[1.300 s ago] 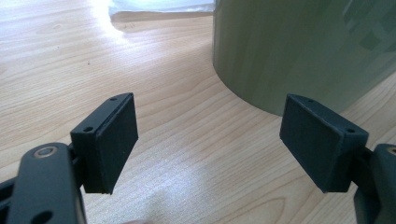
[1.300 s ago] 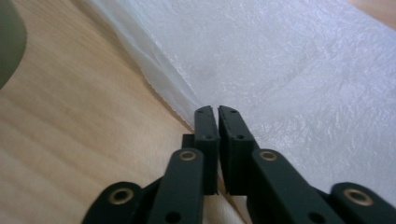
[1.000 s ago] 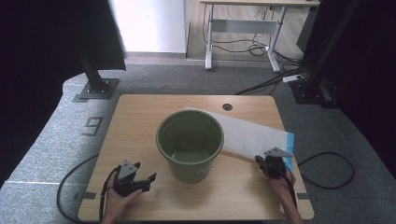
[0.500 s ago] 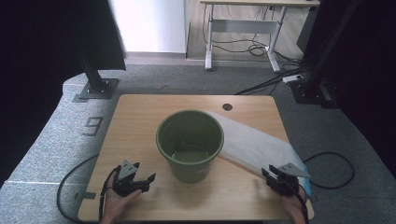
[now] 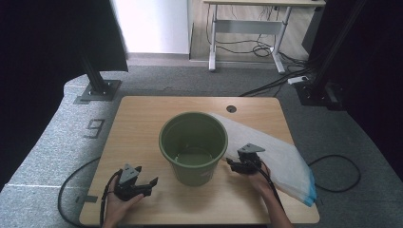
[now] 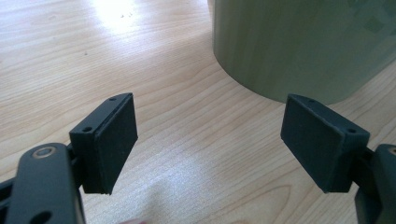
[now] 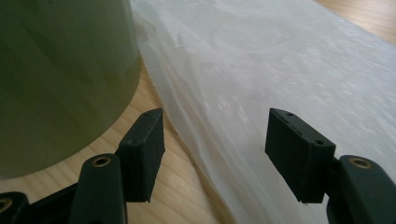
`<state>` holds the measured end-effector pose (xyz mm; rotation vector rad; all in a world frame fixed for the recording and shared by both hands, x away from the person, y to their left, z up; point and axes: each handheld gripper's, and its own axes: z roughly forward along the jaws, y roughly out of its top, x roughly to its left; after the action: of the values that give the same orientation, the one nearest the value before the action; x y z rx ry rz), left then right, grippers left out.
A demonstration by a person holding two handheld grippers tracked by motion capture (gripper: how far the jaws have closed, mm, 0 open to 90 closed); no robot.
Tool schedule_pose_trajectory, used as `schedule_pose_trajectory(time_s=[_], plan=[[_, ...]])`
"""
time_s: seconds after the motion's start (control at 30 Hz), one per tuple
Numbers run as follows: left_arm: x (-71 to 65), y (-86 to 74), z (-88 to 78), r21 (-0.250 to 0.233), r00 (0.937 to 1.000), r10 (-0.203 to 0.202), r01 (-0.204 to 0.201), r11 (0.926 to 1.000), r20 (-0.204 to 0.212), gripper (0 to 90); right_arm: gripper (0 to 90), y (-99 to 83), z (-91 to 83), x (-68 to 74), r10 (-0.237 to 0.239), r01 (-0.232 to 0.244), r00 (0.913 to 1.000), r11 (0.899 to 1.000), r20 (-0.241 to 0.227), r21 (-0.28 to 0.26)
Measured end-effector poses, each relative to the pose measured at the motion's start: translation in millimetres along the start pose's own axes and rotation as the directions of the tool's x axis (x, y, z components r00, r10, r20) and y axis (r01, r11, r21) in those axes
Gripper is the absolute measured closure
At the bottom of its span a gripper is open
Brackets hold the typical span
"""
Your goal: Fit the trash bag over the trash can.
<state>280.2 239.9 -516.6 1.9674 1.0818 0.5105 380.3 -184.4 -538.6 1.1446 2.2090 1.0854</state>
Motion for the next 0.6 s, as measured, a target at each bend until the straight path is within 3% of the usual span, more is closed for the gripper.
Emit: schedule_pose_trajectory(time_s=[0.13, 0.2, 0.3, 0.5, 0.6], plan=[[0.4, -0.1, 0.5, 0.005, 1.0, 0.001, -0.001, 1.0, -0.006, 18.5, 42.3, -0.2, 11.6, 7.9, -0.031, 0.03, 0.9981, 0.999, 0.054, 0.025], [2.3, 0.1, -0.6, 0.006, 0.9995, 0.002, -0.002, 1.0, -0.03, 17.5, 46.4, -1.1, 13.2, 8.1, -0.034, 0.032, 0.9972, 0.999, 0.066, 0.035], [8.4, -0.9, -3.2, -0.014, 0.9987, -0.041, 0.04, 0.9991, -0.031, 17.5, 57.0, -3.1, 13.2, 7.9, -0.025, 0.021, 0.9964, 0.999, 0.081, 0.041], [13.9, -2.8, -3.8, -0.012, 0.9982, -0.056, 0.055, 0.9984, -0.023, 17.4, 86.3, -5.9, 7.1, 3.8, 0.034, -0.04, 0.9956, 0.997, 0.087, 0.062], [14.6, -2.0, -3.7, -0.014, 0.9983, -0.056, 0.056, 0.9983, -0.018, 17.4, 88.5, -10.7, -2.6, -0.5, 0.07, -0.074, 0.9944, 0.996, 0.079, 0.054]])
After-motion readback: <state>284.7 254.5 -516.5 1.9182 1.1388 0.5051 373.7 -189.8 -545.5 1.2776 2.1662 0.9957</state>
